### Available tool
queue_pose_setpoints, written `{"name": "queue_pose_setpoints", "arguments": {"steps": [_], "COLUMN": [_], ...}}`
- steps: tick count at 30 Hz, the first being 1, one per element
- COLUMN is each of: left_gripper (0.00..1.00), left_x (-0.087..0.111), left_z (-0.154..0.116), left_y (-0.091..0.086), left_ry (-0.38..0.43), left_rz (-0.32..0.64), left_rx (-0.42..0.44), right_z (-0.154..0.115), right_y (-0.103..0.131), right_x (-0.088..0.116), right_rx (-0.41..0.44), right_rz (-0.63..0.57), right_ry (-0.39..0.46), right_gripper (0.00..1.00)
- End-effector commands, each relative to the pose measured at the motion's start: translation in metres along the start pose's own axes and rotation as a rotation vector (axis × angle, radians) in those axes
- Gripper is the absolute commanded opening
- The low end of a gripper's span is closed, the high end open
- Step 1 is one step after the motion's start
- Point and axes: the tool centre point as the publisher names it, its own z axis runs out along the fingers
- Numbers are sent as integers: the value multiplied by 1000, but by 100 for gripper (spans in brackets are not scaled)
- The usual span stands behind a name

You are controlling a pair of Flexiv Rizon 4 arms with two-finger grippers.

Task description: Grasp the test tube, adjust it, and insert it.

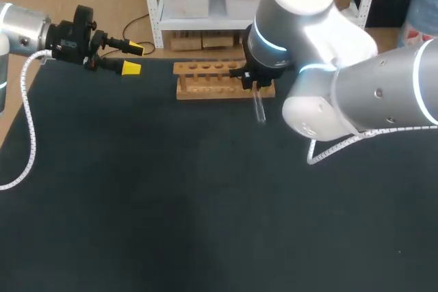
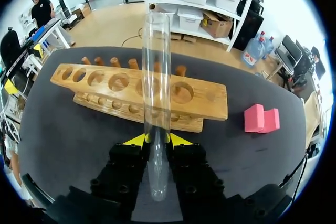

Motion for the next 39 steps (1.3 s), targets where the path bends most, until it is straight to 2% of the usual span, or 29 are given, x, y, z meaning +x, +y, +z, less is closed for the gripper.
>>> {"name": "queue_pose_setpoints", "arguments": {"steps": [1, 10, 13, 23, 30, 39], "left_gripper": [100, 100, 100, 100, 100, 100], "left_x": [1, 1, 1, 1, 1, 1], "left_z": [0, 0, 0, 0, 0, 0], "left_y": [0, 0, 0, 0, 0, 0], "left_ry": [0, 0, 0, 0, 0, 0], "left_rz": [1, 1, 1, 1, 1, 1], "left_rx": [1, 1, 1, 1, 1, 1], "right_z": [-10, -50, -63, -102, -113, -116], "right_y": [-3, -10, -11, -13, -13, -13], "right_x": [2, 4, 8, 14, 16, 18], "right_rx": [14, 49, 28, 62, 81, 73], "right_rz": [12, 68, 112, 147, 147, 137], "right_ry": [-18, -83, -111, -158, -165, -159], "right_gripper": [0, 0, 0, 0, 0, 0]}}
